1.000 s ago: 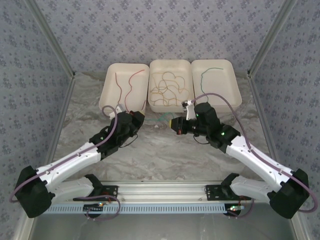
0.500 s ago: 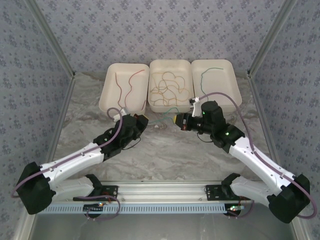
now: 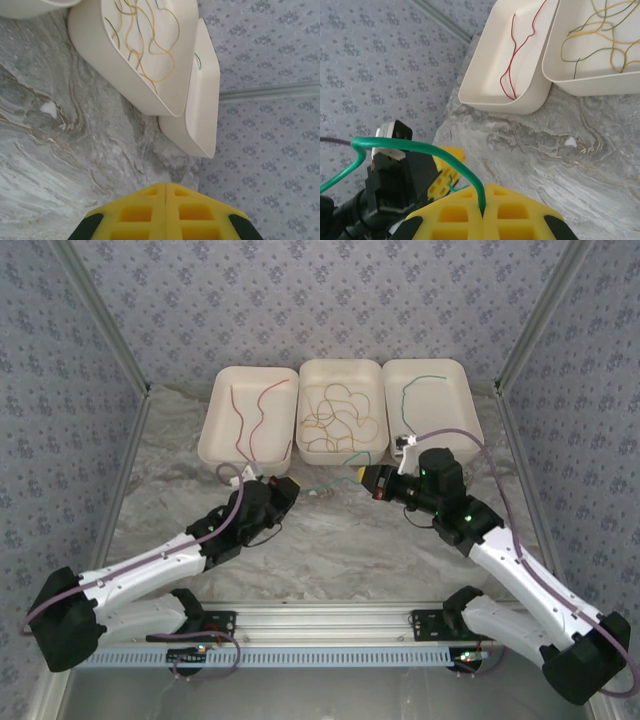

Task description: Untangle the cables

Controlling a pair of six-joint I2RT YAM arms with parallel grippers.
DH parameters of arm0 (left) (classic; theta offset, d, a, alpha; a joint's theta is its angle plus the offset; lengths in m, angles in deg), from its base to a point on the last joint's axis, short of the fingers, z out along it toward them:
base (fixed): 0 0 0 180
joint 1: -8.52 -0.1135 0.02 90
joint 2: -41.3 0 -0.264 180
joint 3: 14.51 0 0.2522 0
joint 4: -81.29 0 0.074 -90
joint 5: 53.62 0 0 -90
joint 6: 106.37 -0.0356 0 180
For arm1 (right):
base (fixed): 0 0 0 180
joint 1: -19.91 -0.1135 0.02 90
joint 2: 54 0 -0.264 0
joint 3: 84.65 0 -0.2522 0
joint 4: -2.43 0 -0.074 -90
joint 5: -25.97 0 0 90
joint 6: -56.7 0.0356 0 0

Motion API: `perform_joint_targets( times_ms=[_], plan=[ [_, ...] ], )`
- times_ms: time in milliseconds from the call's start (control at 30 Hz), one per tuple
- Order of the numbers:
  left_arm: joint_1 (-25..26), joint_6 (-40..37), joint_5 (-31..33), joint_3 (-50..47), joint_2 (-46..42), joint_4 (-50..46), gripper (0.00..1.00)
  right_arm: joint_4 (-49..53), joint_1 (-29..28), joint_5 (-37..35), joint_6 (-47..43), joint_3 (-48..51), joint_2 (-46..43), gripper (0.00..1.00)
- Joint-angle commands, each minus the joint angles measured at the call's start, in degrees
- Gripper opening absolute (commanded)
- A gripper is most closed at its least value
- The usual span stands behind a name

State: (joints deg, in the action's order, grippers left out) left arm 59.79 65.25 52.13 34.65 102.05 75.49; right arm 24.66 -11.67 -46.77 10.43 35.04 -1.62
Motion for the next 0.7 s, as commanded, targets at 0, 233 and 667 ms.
perform_joint_targets(
  times_ms=[0,233,667],
  plan=[
    [0.7,-3.0,4.6,-3.6,0.4,-6.5,0.0,-8.6,3.4,-9.5,2.7,-0.9,-2.9,0.0],
    [7.9,-6.0,5.3,-2.9,5.8,-7.6,0.0,-17.7,4.7,-16.6,5.4,-0.9,-2.5,0.0],
    [16.4,-9.3,6.8,2.8,17.8,-4.6,0.0,-25.6,8.5,-23.3,10.5,-1.2,-1.0,0.0]
  ],
)
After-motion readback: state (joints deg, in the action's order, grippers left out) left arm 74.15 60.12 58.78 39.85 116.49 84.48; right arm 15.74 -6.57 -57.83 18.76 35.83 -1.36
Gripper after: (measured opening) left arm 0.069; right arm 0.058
